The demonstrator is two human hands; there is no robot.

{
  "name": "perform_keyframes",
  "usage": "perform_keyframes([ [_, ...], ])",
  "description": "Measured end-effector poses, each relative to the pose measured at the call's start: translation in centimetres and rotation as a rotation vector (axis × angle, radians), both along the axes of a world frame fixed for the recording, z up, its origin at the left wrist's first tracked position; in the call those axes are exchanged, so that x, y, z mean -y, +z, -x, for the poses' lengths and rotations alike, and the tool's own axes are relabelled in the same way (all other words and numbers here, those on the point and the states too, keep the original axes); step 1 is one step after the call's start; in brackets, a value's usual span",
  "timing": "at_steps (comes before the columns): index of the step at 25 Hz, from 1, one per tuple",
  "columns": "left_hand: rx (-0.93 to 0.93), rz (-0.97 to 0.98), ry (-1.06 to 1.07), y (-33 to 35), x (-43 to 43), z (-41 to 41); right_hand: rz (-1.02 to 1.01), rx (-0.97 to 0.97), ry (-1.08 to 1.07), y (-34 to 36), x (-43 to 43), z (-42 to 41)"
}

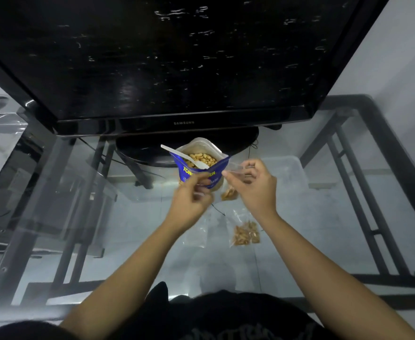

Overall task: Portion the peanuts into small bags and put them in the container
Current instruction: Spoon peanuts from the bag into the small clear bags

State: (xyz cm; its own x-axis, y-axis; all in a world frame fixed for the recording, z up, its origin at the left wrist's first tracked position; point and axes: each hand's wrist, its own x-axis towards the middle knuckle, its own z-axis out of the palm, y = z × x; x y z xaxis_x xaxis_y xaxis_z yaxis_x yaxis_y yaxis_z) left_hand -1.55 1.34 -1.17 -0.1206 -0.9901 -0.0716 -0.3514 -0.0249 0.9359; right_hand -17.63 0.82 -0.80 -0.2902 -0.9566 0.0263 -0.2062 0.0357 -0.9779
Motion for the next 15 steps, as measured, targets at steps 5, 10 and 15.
perform_keyframes([
  [5,-0.028,-0.335,-0.03,-5.2,-2.9,2.7,-0.409,-0.007,0.063,-4.4,-2.0,0.7],
  [10,0.081,-0.502,-0.026,-8.1,-5.0,3.6,-0.525,-0.262,0.124,-8.0,-2.4,2.0],
  [15,0.274,-0.39,0.021,-9.1,-5.8,4.3,-0.478,-0.559,0.109,-9.6,-2.6,1.7],
])
